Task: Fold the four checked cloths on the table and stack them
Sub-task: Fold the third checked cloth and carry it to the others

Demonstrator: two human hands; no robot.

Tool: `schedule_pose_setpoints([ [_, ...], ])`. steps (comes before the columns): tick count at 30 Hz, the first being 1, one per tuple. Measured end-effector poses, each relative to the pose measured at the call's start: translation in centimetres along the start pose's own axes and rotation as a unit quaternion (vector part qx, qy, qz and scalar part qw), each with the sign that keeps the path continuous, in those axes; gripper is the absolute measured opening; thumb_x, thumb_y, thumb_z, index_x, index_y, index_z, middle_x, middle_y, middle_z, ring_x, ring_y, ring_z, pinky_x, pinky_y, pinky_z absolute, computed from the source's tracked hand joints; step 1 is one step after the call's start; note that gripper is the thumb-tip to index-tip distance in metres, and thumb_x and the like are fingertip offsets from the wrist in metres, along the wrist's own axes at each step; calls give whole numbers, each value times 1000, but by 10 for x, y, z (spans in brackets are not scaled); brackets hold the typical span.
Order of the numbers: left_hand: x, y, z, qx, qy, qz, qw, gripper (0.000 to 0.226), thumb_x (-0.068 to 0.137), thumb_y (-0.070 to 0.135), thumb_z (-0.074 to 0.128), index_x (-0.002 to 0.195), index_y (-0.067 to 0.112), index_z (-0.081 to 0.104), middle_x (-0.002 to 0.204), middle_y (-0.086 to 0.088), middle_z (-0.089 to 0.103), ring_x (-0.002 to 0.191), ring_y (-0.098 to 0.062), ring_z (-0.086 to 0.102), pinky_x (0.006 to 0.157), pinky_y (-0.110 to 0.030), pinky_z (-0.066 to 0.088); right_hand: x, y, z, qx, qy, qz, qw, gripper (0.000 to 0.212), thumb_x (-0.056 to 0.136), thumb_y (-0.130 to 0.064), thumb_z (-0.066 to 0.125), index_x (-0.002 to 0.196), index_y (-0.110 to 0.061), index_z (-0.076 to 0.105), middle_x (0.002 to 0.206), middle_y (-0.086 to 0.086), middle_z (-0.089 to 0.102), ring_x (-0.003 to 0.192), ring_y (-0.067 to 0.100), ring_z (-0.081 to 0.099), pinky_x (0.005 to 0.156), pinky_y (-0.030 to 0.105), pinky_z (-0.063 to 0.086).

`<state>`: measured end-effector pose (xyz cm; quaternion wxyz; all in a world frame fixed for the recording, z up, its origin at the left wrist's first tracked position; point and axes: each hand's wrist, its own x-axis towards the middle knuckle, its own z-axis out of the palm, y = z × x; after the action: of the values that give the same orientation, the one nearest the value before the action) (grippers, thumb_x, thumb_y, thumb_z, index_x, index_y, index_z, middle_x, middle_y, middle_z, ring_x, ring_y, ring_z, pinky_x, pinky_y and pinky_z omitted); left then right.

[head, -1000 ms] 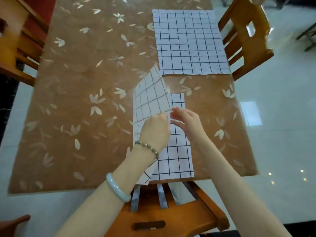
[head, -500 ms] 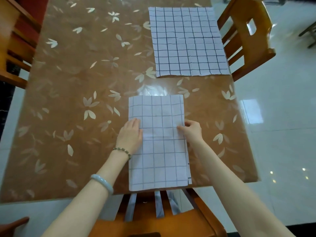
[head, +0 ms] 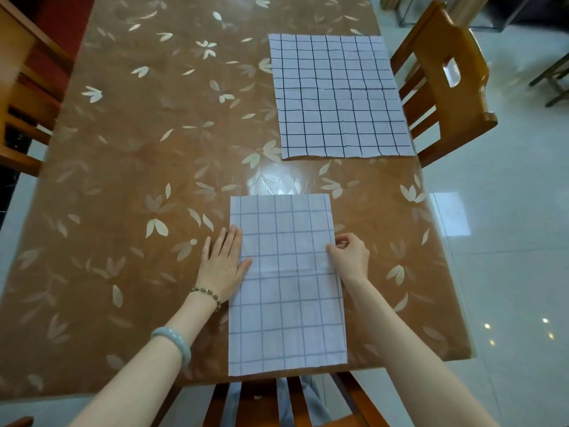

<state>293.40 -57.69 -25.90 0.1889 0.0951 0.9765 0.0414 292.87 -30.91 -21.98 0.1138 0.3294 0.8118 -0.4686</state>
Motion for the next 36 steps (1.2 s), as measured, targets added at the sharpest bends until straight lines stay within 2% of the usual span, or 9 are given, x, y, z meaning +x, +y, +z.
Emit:
schedule_pose_setpoints([
  [5, 2, -4, 2, 9, 4, 4, 1000, 79, 80, 64, -17, 145, 20, -20, 155, 4, -21, 142, -13, -21, 116, -42, -12, 1, 0, -1, -5, -3, -8, 1000, 13, 82, -12, 65, 95, -15, 62, 86, -5, 62, 84, 14, 59, 75, 29, 48],
  [10, 2, -8, 2, 17, 7, 8, 1000, 81, 80, 66, -15, 146, 19, -19, 158, 0, -16, 141, -14, -22, 115, -42, -13, 3, 5, 1, -36, -10, -29, 999, 23, 82, -12, 65, 104, -14, 60, 97, -1, 58, 90, 18, 58, 81, 31, 50],
  [13, 5, -7, -4, 0, 26, 15, 1000, 88, 81, 69, -10, 151, 15, -7, 159, -1, -10, 144, -15, -18, 115, -39, -13, 6, 5, 5, -127, 63, -121, 982, 36, 81, -15, 66, 116, -11, 57, 114, 6, 48, 103, 22, 50, 90, 35, 48],
  [15, 15, -6, -11, -9, 53, 27, 998, 89, 83, 69, -11, 151, 12, -1, 159, -2, -7, 144, -14, -14, 116, -37, -12, 8, -7, 12, -175, 103, -204, 958, 34, 83, -14, 65, 116, -8, 60, 123, 13, 49, 114, 28, 45, 97, 38, 41],
  [20, 54, 4, -22, 6, 62, 44, 997, 83, 85, 60, -12, 151, 11, 0, 160, -6, 1, 147, -17, -5, 117, -38, -9, 20, -43, 66, -248, 20, -380, 891, 36, 87, -8, 51, 121, 1, 59, 137, 27, 47, 130, 43, 41, 106, 52, 35],
  [24, 64, 4, -12, 27, 49, 31, 998, 79, 84, 62, -12, 148, 16, -12, 160, -2, -8, 146, -14, -11, 116, -41, -12, 33, -39, 99, -371, -77, -370, 848, 53, 99, -28, 30, 146, -5, 33, 155, 20, 24, 145, 35, 17, 117, 48, 11],
  [27, 63, 1, -6, 30, 54, 19, 998, 73, 87, 63, -7, 147, 22, -16, 159, 0, -12, 146, -14, -14, 117, -45, -12, 40, -21, 94, -410, -67, -371, 830, 61, 97, -43, 18, 149, -12, 29, 156, 16, 22, 145, 33, 18, 117, 47, 7],
  [32, 61, 2, -9, 30, 55, 17, 998, 69, 94, 61, 3, 149, 24, -15, 159, -1, -16, 145, -18, -18, 116, -48, -11, 53, 3, 48, -447, -27, -323, 834, 66, 96, -51, 4, 153, -19, 10, 160, 10, 5, 148, 24, -1, 119, 45, -2],
  [36, 54, 9, -15, 35, 55, -7, 998, 73, 93, 61, 2, 148, 18, -15, 158, -5, -16, 145, -21, -17, 116, -47, -12, 52, 5, 30, -452, -1, -302, 840, 71, 94, -54, 2, 153, -14, 10, 160, 13, 3, 148, 25, -3, 117, 46, -8],
])
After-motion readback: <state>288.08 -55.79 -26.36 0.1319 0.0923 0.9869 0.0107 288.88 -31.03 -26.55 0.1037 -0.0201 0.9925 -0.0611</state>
